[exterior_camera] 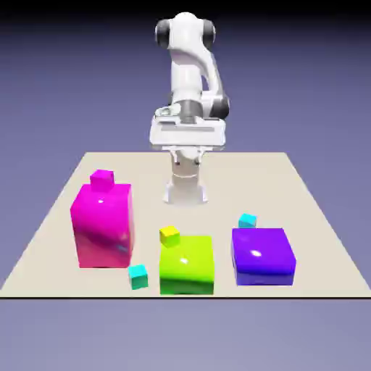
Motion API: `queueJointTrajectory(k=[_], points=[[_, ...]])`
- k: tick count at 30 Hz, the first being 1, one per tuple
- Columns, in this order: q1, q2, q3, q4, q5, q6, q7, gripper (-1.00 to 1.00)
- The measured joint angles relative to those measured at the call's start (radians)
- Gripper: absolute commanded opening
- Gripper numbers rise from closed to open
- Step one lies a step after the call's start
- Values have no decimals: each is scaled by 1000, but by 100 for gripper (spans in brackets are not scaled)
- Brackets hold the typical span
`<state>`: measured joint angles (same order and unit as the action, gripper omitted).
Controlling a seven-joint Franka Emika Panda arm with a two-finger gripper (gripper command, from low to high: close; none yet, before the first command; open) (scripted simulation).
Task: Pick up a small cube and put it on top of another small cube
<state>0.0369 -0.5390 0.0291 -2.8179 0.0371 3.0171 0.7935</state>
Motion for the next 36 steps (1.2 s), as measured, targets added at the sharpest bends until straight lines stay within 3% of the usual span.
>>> queueJointTrajectory(k=[19, 28, 29, 36], points=[[354, 441, 415, -113, 528, -284, 747, 0], [351, 767, 440, -67, 579, 1, 680, 0], [351, 782, 441, -64, 582, 15, 677, -100], [352, 601, 427, -90, 553, -143, 714, -100]])
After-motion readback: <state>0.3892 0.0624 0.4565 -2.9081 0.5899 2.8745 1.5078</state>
